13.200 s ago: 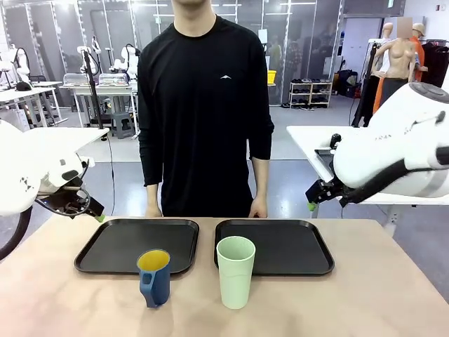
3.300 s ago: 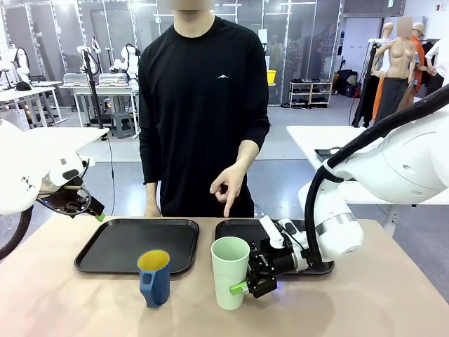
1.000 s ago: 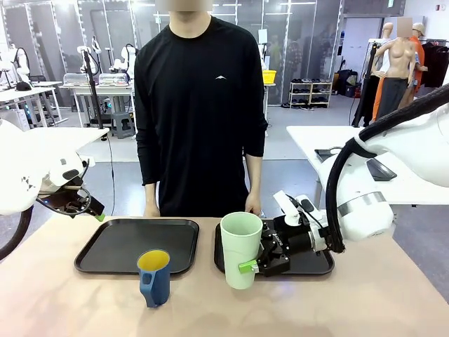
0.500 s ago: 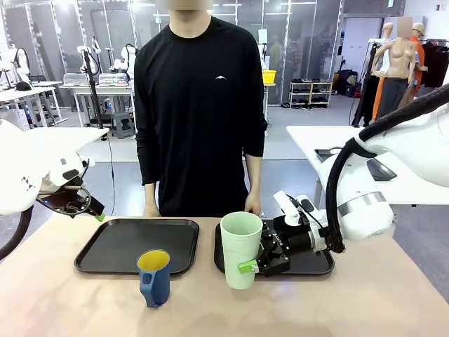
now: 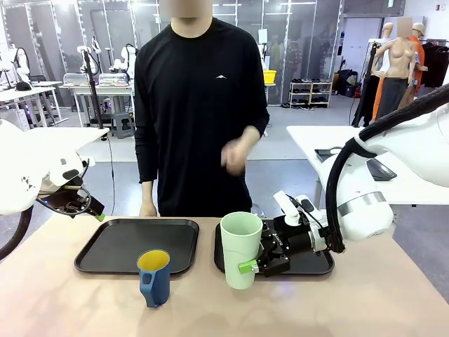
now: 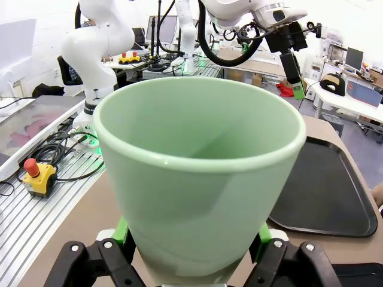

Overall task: Sort and store the cups by type.
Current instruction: Place the picked Reusable plastic cup into the Flat Tray indicated by the person.

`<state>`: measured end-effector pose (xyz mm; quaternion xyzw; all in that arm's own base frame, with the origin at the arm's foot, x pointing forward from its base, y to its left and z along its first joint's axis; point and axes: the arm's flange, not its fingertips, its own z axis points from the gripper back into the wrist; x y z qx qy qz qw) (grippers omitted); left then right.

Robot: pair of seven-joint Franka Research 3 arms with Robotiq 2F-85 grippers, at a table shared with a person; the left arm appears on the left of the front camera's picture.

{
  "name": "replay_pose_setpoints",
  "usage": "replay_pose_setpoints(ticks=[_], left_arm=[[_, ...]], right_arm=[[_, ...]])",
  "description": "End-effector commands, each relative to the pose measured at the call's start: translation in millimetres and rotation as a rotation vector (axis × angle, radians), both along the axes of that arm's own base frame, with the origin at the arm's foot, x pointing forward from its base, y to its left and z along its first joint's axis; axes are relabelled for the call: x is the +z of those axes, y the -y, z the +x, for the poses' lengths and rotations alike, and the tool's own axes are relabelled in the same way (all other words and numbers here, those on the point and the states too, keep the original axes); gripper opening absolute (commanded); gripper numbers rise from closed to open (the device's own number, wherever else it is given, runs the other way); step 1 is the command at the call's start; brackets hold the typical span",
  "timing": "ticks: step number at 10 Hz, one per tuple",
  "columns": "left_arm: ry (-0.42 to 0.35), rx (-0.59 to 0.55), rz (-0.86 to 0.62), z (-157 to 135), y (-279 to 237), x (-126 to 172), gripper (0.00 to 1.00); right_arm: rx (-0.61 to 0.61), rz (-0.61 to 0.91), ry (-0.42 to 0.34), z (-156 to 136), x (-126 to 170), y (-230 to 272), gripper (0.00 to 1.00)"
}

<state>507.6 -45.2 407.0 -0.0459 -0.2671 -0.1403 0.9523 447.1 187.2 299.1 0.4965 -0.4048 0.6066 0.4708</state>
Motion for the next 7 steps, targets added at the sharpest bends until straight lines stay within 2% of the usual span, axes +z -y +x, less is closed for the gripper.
replay_pose_setpoints(ticks=[1,7], left_arm=[[0.003,0.001,0.0,0.8,-0.2,1.4,1.0],[0.003,0.001,0.0,0.8,-0.2,1.4,1.0]], right_arm=[[0.008,0.008,0.004,2.4,1.7,-1.1,0.66],[0.008,0.008,0.004,2.4,1.7,-1.1,0.66]])
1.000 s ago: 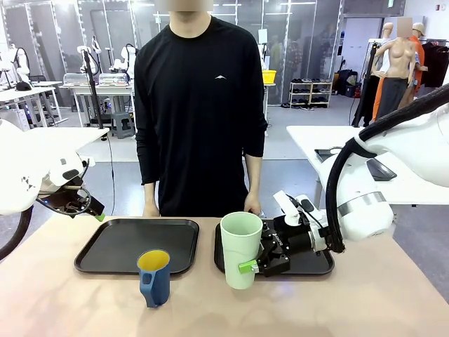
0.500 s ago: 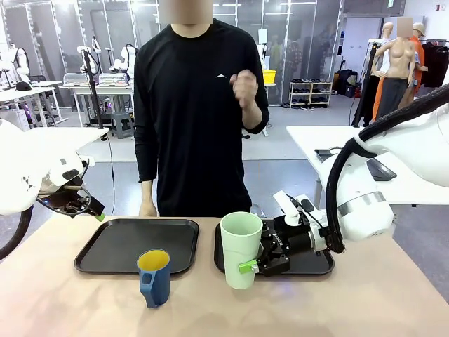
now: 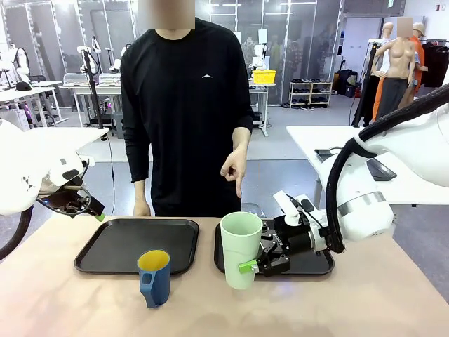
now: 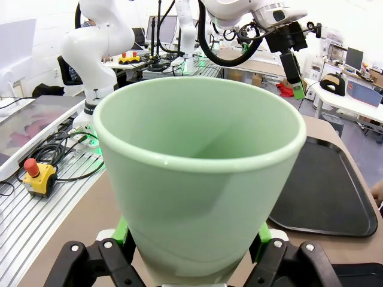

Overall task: Sort and store the cups by type.
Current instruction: Place the picked Reusable plastic cup into the Flat Tray indicated by the person.

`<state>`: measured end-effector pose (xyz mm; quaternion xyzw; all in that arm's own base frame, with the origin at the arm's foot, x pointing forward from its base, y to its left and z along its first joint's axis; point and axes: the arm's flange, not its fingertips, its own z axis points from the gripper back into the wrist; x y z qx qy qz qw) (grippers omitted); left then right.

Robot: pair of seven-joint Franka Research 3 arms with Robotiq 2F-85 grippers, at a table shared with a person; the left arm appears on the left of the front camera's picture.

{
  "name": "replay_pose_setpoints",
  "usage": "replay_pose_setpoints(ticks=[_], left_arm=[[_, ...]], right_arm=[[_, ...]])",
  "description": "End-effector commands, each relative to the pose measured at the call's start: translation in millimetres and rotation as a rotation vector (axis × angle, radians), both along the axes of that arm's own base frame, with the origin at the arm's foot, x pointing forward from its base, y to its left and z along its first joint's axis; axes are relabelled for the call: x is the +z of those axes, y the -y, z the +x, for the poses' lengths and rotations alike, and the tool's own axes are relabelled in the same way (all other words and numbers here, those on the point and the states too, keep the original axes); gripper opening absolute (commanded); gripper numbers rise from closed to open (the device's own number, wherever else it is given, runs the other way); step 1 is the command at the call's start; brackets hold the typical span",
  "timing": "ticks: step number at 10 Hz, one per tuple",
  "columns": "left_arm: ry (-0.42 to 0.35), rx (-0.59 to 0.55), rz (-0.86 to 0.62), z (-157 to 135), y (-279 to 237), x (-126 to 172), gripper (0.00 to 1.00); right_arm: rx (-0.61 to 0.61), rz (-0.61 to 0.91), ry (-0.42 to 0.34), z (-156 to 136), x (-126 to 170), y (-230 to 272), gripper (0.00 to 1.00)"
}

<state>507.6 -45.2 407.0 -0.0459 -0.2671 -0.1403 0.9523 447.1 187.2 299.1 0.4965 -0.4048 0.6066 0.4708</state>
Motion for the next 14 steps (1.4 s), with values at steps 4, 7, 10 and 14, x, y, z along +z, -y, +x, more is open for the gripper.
replay_pose_setpoints(ticks=[4,7,10,14], left_arm=[[0.003,0.001,0.0,1,0,1,1.0],[0.003,0.001,0.0,1,0,1,1.0],[0.003,0.001,0.0,1,0,1,1.0],[0.003,0.001,0.0,1,0,1,1.0]], right_arm=[[0.008,0.008,0.004,2,2,-1,0.66],[0.012,-0.013,0.004,1,-2,2,0.85],[-0.068,-0.01,-0.019,22,7,41,0.85],[-0.208,0.05,-0.016,84,20,109,0.85]])
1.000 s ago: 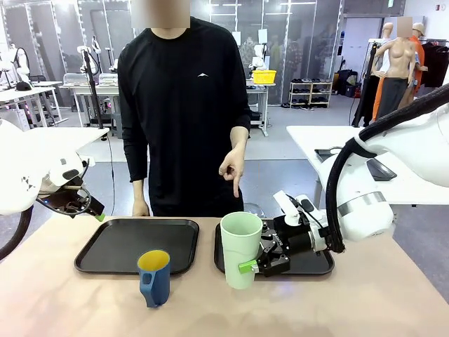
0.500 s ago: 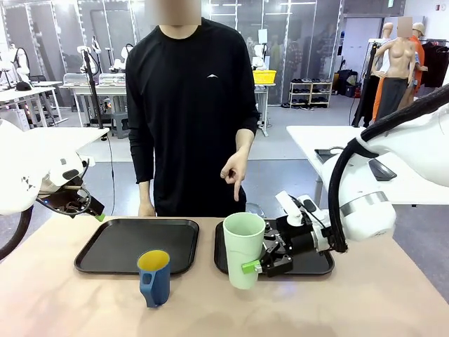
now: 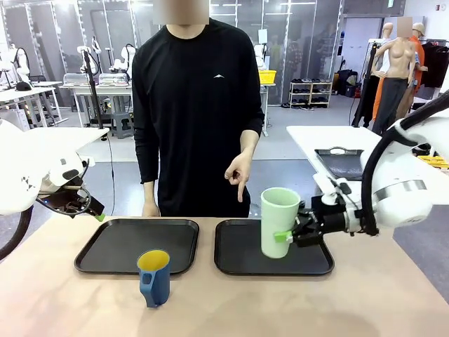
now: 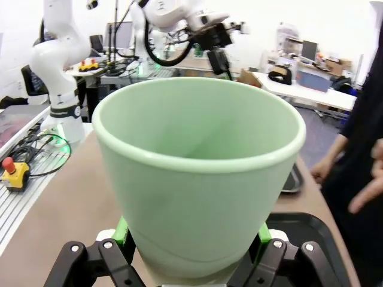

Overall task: Sort and store the cups by type.
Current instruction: Place the picked Reusable plastic cup into the Flat Tray indicated by the person.

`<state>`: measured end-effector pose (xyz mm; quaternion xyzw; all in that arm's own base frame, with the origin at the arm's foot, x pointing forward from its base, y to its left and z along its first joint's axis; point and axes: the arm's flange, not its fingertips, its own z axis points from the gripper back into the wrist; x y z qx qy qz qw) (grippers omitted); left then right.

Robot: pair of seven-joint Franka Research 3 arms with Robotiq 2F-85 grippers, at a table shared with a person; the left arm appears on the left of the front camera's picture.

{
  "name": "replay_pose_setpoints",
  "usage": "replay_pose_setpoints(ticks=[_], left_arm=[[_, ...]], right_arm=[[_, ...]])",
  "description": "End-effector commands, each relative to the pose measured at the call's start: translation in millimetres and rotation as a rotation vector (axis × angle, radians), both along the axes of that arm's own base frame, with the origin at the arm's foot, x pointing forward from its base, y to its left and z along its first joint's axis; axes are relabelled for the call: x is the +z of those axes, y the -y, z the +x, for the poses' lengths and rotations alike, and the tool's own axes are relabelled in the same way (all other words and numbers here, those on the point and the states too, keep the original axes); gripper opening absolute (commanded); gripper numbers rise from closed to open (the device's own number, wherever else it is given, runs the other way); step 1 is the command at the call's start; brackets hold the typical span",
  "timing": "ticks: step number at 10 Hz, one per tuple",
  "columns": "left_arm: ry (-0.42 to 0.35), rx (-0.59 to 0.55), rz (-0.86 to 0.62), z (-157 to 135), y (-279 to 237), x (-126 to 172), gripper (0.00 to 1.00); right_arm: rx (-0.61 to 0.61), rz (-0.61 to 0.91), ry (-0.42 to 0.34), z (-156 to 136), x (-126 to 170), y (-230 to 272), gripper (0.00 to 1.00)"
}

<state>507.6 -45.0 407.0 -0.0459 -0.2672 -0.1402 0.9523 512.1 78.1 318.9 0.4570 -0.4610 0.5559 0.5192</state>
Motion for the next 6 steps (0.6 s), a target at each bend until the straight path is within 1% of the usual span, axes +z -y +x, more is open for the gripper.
replay_pose_setpoints(ticks=[1,2,3,6], left_arm=[[0.003,0.0,0.0,1,0,1,1.0],[0.003,0.0,0.0,1,0,1,1.0],[0.003,0.0,0.0,1,0,1,1.0],[0.003,0.0,0.0,1,0,1,1.0]], right_arm=[[-0.033,0.041,-0.008,33,3,12,0.85],[-0.067,0.053,-0.008,45,5,21,0.85],[-0.082,0.059,-0.011,52,6,26,0.85],[-0.117,0.082,-0.026,62,5,35,0.85]])
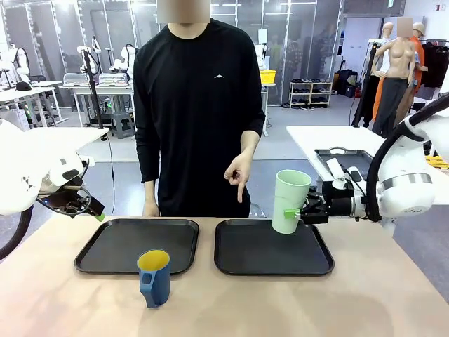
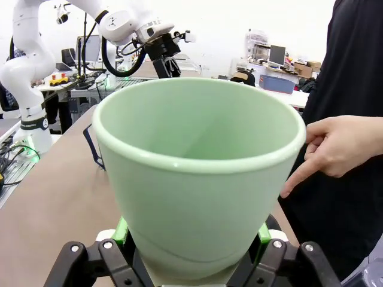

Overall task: Sort and store the cups by type.
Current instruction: Place the picked Reusable plastic cup into the Flat Tray indicated by the person.

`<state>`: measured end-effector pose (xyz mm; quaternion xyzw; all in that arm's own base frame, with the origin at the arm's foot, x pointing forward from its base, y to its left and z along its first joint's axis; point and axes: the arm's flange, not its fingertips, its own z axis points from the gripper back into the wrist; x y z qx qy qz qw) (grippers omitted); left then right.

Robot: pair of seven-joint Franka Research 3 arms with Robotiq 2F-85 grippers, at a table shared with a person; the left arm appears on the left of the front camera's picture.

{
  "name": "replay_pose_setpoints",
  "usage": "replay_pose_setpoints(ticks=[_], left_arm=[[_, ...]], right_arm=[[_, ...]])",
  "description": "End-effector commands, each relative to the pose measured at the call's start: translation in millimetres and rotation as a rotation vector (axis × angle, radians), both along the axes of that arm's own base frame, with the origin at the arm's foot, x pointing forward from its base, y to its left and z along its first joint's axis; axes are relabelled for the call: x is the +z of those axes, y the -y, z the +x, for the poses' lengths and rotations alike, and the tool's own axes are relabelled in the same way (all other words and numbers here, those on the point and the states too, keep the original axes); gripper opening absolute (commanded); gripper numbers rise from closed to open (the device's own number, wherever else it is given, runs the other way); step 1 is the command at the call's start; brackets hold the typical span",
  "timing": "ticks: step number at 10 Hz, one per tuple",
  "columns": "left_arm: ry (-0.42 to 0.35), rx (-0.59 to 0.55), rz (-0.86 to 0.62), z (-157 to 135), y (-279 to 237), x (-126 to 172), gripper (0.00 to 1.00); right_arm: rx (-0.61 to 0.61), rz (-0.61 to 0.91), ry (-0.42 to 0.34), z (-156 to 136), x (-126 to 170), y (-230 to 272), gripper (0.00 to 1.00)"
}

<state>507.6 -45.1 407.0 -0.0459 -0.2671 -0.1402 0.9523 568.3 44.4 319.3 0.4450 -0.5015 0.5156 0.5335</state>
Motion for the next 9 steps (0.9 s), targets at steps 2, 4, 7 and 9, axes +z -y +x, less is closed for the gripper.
replay_pose_setpoints(ticks=[2,4,7,9], left_arm=[[0.003,0.0,0.0,1,0,1,1.0],[0.003,0.0,0.0,1,0,1,1.0],[0.003,0.0,0.0,1,0,1,1.0],[0.003,0.0,0.0,1,0,1,1.0]], right_arm=[[-0.024,0.021,-0.037,9,4,4,0.85],[-0.039,0.003,-0.048,17,-6,3,0.85],[-0.044,0.019,-0.065,32,-32,-6,0.85],[-0.069,0.012,-0.077,43,-52,-10,0.85]])
